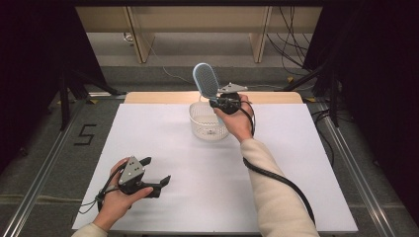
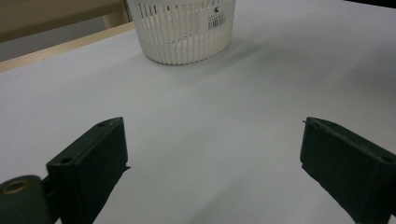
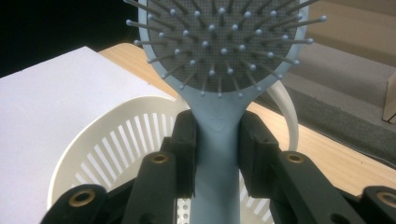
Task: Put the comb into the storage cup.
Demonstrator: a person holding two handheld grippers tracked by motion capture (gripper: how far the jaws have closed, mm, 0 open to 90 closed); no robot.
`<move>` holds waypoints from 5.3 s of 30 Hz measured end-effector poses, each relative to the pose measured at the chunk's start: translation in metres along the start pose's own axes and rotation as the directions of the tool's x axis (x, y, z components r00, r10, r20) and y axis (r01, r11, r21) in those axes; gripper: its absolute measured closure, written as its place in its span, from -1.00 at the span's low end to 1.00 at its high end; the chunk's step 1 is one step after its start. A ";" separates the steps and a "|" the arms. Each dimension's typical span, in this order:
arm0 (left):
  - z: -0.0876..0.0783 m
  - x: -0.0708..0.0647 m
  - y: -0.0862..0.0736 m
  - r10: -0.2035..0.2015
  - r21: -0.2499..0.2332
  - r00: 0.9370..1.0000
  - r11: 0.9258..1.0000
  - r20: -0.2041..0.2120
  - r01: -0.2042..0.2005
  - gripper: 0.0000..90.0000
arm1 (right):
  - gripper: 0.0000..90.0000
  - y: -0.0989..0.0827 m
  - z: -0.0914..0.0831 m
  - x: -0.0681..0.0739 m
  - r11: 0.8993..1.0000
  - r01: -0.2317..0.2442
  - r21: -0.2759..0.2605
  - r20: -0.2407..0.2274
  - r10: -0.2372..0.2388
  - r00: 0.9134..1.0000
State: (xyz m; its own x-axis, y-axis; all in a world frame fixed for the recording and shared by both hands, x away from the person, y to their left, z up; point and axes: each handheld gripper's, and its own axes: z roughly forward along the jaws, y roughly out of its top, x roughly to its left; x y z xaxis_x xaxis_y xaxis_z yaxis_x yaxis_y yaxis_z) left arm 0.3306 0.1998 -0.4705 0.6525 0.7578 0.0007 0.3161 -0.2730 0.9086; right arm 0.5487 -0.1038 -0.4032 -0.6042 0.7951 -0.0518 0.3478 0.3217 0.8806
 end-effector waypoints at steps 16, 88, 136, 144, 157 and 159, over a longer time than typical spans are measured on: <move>0.000 0.000 0.000 0.001 0.001 1.000 1.000 -0.001 -0.001 -0.84 | 0.56 -0.002 0.001 0.000 1.000 0.000 0.011 -0.005 0.000 1.000; 0.000 -0.001 0.000 0.006 0.007 1.000 1.000 -0.001 -0.006 -0.84 | -0.39 0.002 -0.020 0.004 0.991 0.096 0.089 -0.131 -0.084 0.988; 0.002 -0.001 -0.001 0.003 0.019 1.000 1.000 -0.008 -0.003 -0.84 | -0.66 -0.046 -0.102 -0.014 0.995 0.073 0.065 -0.124 -0.065 0.990; 0.003 -0.001 -0.002 0.005 0.022 1.000 1.000 -0.011 -0.004 -0.84 | -0.66 -0.061 -0.115 -0.015 0.995 0.075 0.063 -0.123 -0.067 0.990; 0.002 0.000 -0.001 0.005 0.023 1.000 1.000 -0.011 -0.005 -0.84 | -0.66 -0.081 -0.138 -0.020 0.998 0.050 0.046 -0.124 -0.044 0.991; 0.002 0.000 -0.002 0.002 0.022 1.000 1.000 -0.010 -0.002 -0.84 | -0.66 -0.083 -0.143 -0.021 0.998 0.041 0.043 -0.122 -0.035 0.992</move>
State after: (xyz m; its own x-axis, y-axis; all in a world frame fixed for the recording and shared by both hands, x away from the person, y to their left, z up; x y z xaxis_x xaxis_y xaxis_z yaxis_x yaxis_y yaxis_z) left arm 0.3311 0.1987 -0.4727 0.6462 0.7631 0.0066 0.3299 -0.2872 0.8992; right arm 0.4300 -0.2204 -0.4079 -0.6988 0.7148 -0.0254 0.3532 0.3757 0.8568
